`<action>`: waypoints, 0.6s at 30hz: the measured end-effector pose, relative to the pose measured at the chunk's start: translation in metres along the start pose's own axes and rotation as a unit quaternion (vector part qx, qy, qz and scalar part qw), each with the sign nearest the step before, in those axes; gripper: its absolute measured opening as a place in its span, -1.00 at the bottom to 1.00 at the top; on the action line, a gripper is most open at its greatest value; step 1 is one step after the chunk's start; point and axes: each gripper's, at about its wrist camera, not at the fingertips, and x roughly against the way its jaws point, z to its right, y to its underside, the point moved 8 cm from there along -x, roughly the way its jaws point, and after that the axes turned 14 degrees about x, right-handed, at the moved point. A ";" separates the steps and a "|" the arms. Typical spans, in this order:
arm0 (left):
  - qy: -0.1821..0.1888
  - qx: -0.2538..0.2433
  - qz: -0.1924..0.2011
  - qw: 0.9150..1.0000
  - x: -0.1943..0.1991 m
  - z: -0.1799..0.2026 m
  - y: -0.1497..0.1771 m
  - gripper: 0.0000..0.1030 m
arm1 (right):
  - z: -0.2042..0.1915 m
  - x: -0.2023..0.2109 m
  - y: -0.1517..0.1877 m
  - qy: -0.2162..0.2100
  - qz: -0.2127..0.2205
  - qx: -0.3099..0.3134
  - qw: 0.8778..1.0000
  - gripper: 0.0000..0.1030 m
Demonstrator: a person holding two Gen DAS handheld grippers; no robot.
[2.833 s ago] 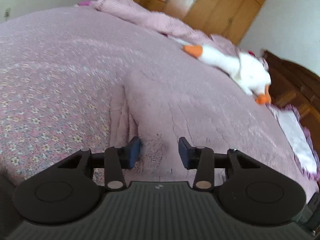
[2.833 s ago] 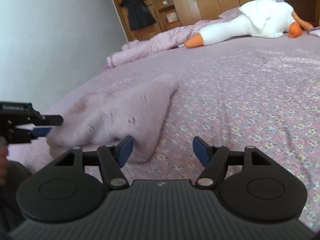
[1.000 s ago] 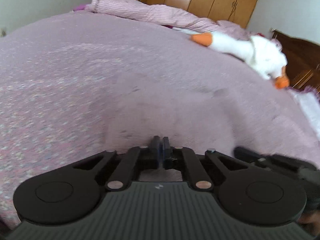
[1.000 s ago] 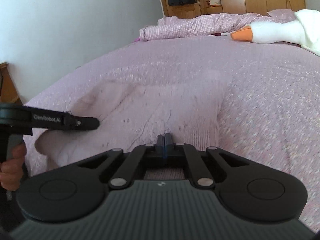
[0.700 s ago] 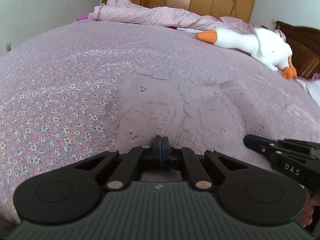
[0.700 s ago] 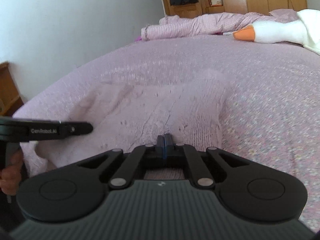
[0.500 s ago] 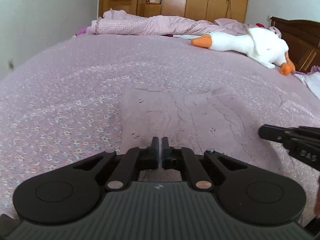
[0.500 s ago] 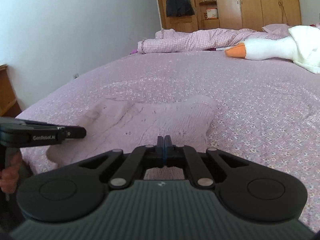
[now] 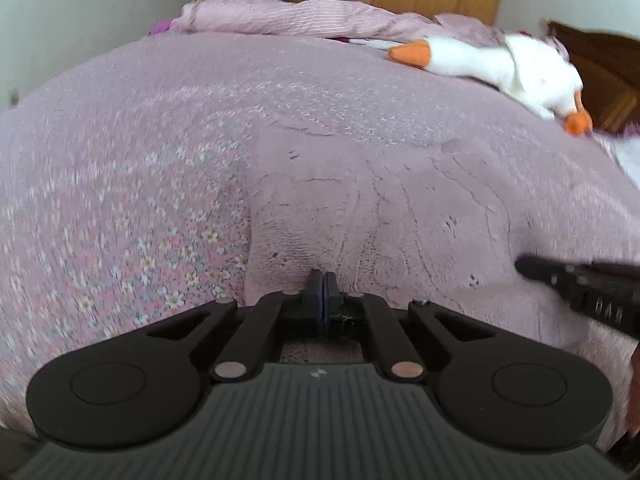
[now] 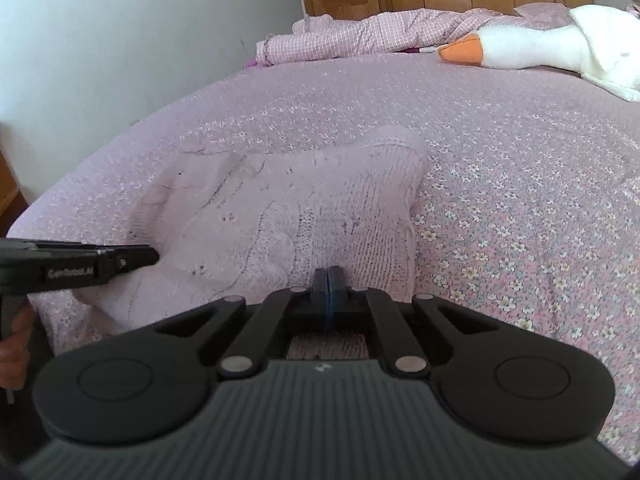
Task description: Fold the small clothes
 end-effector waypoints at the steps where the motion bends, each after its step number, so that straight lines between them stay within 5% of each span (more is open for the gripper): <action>1: 0.000 -0.009 0.003 1.000 0.003 0.003 -0.001 -0.92 | 0.000 0.002 -0.003 0.001 -0.003 0.001 1.000 -0.96; 7: 0.017 -0.015 0.003 1.000 0.031 0.013 -0.010 -0.84 | -0.003 0.017 -0.016 0.016 -0.009 0.009 1.000 -0.91; 12: 0.021 -0.015 0.026 0.999 0.055 0.012 -0.022 0.19 | -0.008 0.025 -0.023 0.014 -0.002 0.008 1.000 -0.88; 15: 0.019 -0.021 0.039 0.999 0.064 0.008 -0.027 0.46 | -0.010 0.029 -0.029 0.010 0.003 0.008 1.000 -0.87; 18: 0.015 -0.009 0.022 1.000 0.056 -0.003 -0.028 0.50 | -0.009 0.029 -0.032 0.009 0.000 0.010 1.000 -0.79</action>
